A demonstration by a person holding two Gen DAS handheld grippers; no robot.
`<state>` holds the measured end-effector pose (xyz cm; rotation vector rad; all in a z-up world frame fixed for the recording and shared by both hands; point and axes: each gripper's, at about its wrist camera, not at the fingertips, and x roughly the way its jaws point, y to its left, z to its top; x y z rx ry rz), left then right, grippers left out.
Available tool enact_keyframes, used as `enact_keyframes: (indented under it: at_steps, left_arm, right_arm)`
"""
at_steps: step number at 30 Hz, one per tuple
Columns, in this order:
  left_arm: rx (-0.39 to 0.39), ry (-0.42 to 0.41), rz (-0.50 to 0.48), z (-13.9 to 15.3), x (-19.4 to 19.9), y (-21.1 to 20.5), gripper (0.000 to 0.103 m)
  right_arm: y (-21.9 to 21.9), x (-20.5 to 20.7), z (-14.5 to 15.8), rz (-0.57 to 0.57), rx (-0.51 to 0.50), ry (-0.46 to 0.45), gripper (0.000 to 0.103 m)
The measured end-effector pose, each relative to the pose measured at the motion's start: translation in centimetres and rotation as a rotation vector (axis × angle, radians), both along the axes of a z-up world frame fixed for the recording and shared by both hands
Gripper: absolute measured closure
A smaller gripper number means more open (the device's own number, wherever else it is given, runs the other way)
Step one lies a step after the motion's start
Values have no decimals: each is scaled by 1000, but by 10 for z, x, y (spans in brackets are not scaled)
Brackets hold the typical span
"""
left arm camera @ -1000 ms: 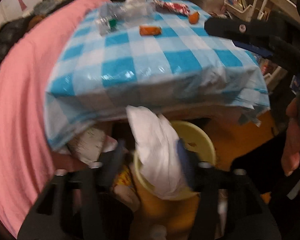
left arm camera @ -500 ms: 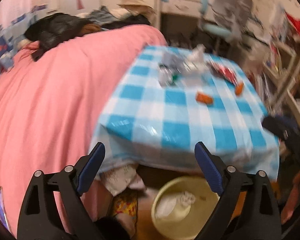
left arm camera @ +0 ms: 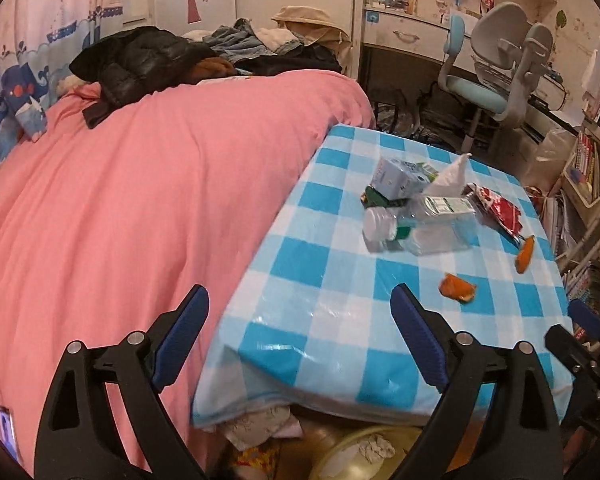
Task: Collect trash
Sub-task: 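Bring both tools back over the table toward the orange peel and bottle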
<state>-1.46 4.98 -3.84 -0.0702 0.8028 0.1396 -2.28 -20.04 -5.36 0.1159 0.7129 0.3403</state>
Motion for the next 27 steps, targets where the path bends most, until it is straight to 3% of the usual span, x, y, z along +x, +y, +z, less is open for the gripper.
enact_keyframes:
  at_steps: [6,27]
  left_arm:
    - [-55,35,12,-4,6,13,13]
    - [-73,67,-1,-10,4,11,11]
  right_arm:
    - [4,17,-1,-10,4,11,25]
    - [31,17,-15,40,-68,49,21]
